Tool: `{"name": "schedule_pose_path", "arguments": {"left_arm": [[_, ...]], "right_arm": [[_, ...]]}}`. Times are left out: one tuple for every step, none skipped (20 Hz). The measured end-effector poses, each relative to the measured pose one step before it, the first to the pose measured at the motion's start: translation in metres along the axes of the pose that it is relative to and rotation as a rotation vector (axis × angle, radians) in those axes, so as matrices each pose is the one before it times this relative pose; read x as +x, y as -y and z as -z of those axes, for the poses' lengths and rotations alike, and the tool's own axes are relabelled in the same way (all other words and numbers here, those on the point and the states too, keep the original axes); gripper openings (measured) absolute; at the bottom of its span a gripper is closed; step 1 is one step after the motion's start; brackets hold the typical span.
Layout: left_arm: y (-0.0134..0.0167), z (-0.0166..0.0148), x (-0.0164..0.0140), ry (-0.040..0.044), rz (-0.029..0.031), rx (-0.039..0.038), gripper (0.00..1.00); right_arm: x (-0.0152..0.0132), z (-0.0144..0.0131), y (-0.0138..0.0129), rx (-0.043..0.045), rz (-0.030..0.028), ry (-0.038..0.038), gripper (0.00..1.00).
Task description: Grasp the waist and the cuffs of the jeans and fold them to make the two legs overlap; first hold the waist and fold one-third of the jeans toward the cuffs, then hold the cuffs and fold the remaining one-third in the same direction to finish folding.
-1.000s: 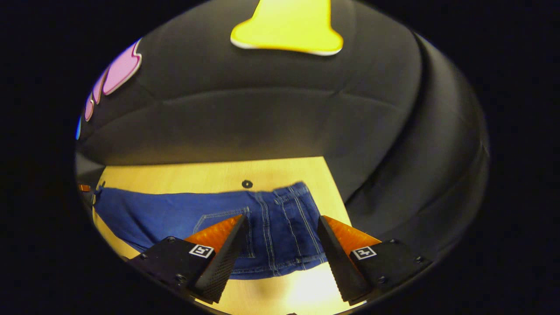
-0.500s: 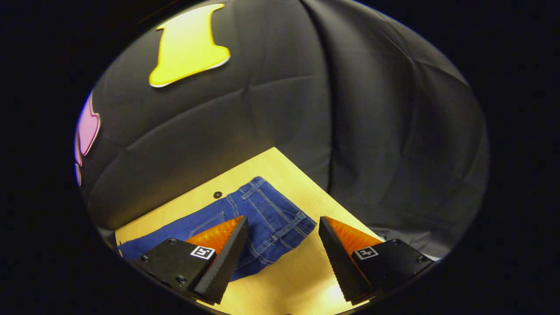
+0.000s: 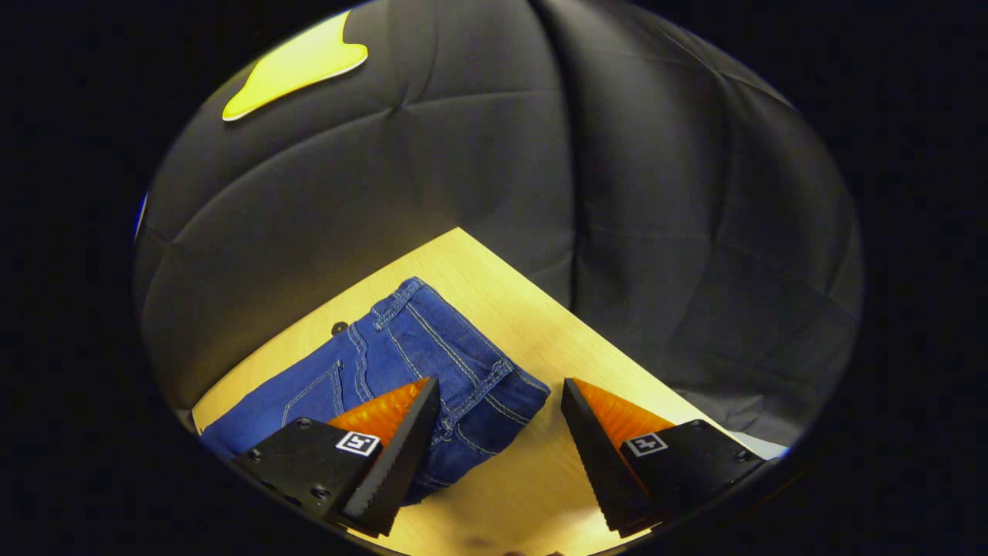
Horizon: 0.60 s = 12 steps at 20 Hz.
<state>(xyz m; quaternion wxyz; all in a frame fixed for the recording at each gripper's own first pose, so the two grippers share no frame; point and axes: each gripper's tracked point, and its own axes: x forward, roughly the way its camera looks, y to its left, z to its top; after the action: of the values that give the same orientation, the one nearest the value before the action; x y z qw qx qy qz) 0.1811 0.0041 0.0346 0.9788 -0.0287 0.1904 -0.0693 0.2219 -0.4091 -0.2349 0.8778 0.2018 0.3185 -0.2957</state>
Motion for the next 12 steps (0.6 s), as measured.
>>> {"name": "schedule_pose_path", "arguments": {"left_arm": [[0.00914,0.00313,0.00269,-0.00798,0.01791,0.00703,0.97],[0.00907,0.00315,0.00226,-0.01176,0.02062,0.00613,0.97],[0.00829,0.00364,0.00180,-0.00688,0.01687,0.00775,0.97],[0.00635,0.00138,0.00191,-0.00086,0.01096,0.00767,0.97],[0.00561,0.00267,0.00216,-0.00225,0.01182,0.00313,0.97],[0.00546,0.00210,0.00179,-0.00354,0.01206,-0.00086,0.97],[0.00452,0.00387,0.00046,-0.00822,0.00930,-0.00252,0.97],[0.00187,0.00329,0.00101,-0.00878,0.00094,-0.00182,0.97],[-0.00017,0.00510,0.00081,-0.01032,-0.00065,0.00027,0.97],[-0.00047,0.00230,0.00174,-0.00591,-0.00462,0.00496,0.97],[-0.00151,0.00269,-0.00028,-0.00287,-0.00691,0.00370,0.97],[-0.00179,0.00126,-0.00015,-0.00185,-0.00745,-0.00002,0.97]], "right_arm": [[-0.00107,-0.00269,0.00073,0.00672,-0.01255,0.00723,0.97],[-0.00196,-0.00047,-0.00282,0.01682,-0.01813,-0.00084,0.86],[-0.00089,0.00284,-0.00540,0.02828,-0.02035,-0.01617,0.77],[-0.00172,-0.00236,-0.00481,0.01885,-0.00949,-0.00758,0.68],[0.00444,-0.00233,-0.00443,0.01590,-0.02168,0.03339,0.52],[-0.00252,-0.00101,0.00222,0.00242,-0.01490,-0.01125,0.43],[-0.00226,-0.00056,-0.00318,-0.00362,-0.02900,0.01504,0.35],[0.00302,-0.00286,-0.00063,-0.01709,-0.02275,0.03029,0.23],[-0.00290,-0.00334,-0.00207,-0.02433,-0.01738,0.03491,0.12],[-0.00034,-0.00410,-0.00147,-0.01996,-0.01692,0.01577,0.05],[-0.00441,-0.00468,-0.00469,-0.02161,-0.02161,0.02292,0.05],[-0.00775,-0.00976,-0.00453,-0.02374,-0.01669,0.02691,0.05]]}}
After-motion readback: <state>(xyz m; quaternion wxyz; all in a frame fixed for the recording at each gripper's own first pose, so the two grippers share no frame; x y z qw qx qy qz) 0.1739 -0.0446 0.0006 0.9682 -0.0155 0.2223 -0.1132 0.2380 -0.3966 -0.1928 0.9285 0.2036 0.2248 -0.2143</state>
